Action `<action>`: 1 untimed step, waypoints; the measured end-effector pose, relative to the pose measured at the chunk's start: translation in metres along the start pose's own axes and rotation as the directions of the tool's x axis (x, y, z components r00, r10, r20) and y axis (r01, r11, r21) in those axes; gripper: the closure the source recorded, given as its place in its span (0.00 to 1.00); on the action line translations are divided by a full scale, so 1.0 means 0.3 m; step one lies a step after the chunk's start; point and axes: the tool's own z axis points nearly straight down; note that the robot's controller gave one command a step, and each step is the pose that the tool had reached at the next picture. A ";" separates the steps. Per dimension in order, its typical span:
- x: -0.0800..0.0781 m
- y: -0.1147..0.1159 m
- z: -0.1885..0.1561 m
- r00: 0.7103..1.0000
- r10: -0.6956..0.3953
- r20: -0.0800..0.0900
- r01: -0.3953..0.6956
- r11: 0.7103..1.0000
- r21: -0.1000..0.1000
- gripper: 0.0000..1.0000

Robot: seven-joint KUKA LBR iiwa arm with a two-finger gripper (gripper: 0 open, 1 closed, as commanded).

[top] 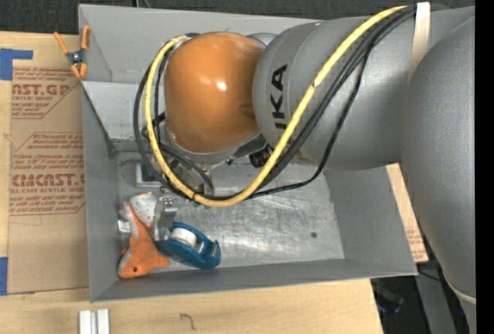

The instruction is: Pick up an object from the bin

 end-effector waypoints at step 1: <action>0.032 0.023 0.233 0.992 0.127 0.002 -0.127 0.992 -0.001 0.00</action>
Offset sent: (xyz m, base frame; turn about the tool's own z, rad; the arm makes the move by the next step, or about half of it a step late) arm -0.0176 0.0129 -0.0732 -0.3677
